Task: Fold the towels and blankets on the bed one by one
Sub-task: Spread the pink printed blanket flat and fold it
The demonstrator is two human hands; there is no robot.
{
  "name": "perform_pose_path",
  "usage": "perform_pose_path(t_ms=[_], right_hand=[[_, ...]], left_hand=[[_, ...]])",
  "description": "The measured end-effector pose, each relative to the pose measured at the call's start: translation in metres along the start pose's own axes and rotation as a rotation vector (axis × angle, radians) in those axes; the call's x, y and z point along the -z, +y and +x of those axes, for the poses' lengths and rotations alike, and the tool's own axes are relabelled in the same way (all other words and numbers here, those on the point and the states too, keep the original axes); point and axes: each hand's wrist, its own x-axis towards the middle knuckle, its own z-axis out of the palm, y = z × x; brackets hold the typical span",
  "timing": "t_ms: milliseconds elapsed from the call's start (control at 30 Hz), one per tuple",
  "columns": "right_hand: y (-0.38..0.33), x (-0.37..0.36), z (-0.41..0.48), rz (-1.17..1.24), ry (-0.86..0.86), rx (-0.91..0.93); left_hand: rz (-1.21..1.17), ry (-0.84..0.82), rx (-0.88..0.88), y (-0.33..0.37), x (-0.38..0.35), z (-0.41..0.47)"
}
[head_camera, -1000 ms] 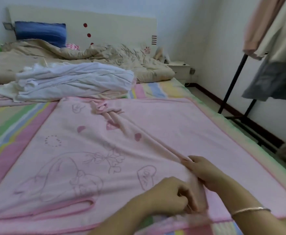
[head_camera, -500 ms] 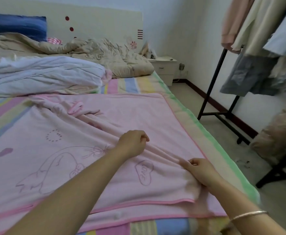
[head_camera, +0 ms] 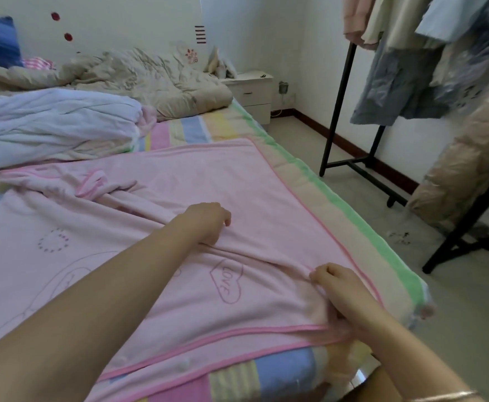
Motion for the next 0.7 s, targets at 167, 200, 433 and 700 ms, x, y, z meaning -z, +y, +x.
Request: perform_pose_path(t_ms=[167, 200, 433, 700], right_hand=[[0.005, 0.001, -0.015, 0.091, 0.112, 0.145], [0.005, 0.002, -0.015, 0.107, 0.130, 0.156], [0.010, 0.011, -0.009, 0.071, 0.162, 0.145], [0.016, 0.015, -0.011, -0.127, 0.226, 0.262]], left_hand=[[0.453, 0.059, -0.025, 0.015, 0.008, -0.001], [0.460, 0.094, -0.035, 0.014, 0.011, 0.000], [0.043, 0.161, 0.009, -0.001, 0.035, 0.001], [-0.145, 0.063, 0.081, 0.000, 0.056, 0.031]])
